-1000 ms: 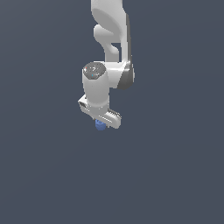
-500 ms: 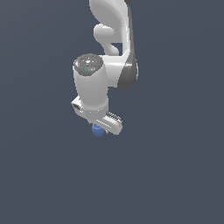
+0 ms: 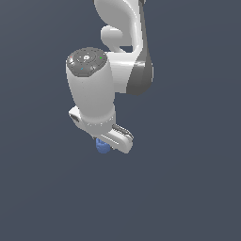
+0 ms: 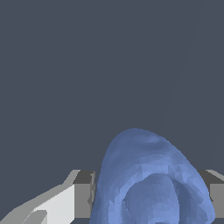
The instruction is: Pick up the object and move it to a goal position.
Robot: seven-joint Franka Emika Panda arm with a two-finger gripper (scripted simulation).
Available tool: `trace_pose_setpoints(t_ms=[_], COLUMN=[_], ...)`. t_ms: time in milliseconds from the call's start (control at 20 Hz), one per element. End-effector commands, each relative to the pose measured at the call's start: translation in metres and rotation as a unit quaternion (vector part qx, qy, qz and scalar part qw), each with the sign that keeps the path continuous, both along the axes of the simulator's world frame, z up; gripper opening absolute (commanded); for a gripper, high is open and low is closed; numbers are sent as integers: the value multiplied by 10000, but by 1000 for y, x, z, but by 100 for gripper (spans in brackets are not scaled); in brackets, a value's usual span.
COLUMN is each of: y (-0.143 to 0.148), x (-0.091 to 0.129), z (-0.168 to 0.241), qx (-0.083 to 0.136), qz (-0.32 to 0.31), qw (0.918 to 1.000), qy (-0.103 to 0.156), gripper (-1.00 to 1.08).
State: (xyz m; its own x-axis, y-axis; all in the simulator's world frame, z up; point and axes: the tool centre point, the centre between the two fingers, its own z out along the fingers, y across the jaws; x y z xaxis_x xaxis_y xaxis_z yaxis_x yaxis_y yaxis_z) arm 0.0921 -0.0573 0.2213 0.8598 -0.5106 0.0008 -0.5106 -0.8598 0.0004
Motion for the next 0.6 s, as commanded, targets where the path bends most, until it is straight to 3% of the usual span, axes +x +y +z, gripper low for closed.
trace_pose_setpoints(t_ms=[0,550], y=[0,-1], x=[10,33], z=[8,27], qx=[2,2], qz=[0,0], qw=[10000,10000], qy=[2,2], gripper=[-100,-100])
